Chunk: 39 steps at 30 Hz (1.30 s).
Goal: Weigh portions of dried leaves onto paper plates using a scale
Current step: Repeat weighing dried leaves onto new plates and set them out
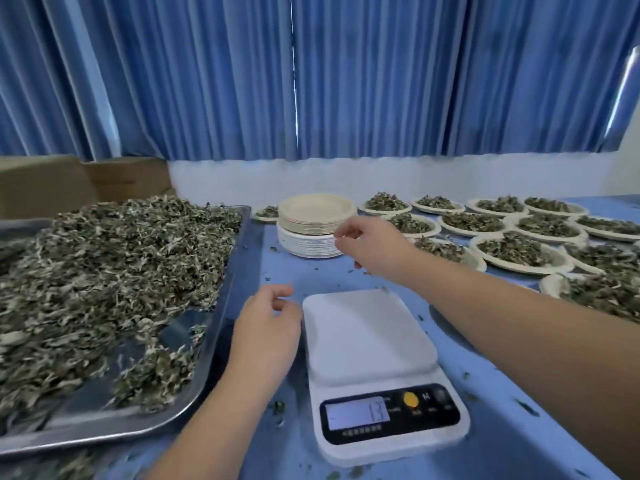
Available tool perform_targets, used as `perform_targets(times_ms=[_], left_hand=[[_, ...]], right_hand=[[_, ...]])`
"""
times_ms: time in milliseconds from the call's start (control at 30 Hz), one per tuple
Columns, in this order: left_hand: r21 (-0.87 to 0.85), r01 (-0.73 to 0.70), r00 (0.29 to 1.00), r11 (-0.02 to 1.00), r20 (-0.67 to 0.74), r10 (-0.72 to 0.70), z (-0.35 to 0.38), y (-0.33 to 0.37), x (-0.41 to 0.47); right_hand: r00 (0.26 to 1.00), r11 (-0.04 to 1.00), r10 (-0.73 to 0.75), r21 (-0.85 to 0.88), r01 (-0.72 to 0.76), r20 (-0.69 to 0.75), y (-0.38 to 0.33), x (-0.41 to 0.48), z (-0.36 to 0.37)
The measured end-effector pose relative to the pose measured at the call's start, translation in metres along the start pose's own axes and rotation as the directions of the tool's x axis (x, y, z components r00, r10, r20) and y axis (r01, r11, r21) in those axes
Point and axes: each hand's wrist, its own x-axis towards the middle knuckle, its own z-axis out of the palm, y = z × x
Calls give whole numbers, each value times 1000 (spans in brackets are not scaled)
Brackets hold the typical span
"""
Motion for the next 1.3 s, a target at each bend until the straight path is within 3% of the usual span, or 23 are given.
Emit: perform_targets(times_ms=[67, 133, 400, 700, 867, 1033, 1200, 1300], left_hand=[[12, 37, 999, 999, 16, -37, 1, -5, 1], [3, 46, 998, 999, 33, -46, 3, -6, 3], [-42, 82, 995, 996, 57, -79, 0, -3, 5], [-8, 70, 995, 998, 68, -69, -2, -4, 6], [-7, 60, 996, 998, 74, -59, -1, -5, 6], [-11, 54, 996, 998, 77, -53, -1, -6, 6], [8, 45, 995, 999, 90, -45, -2, -6, 7], [47, 29, 993, 998, 111, -34, -2, -7, 6]], right_hand=[[992, 951, -127, -284, 126, 16, -2, 29, 5], [983, 894, -161, -408, 183, 87, -5, 55, 10], [968, 729, 61, -674, 123, 243, -6, 111, 34], [963, 704, 14, -687, 181, 268, -23, 122, 22], [970, 744, 29, -654, 141, 241, -22, 122, 14], [974, 698, 25, -702, 145, 226, -31, 120, 12], [992, 750, 34, -659, 57, 125, -39, 117, 4], [999, 839, -32, -543, 33, 12, -35, 116, 1]])
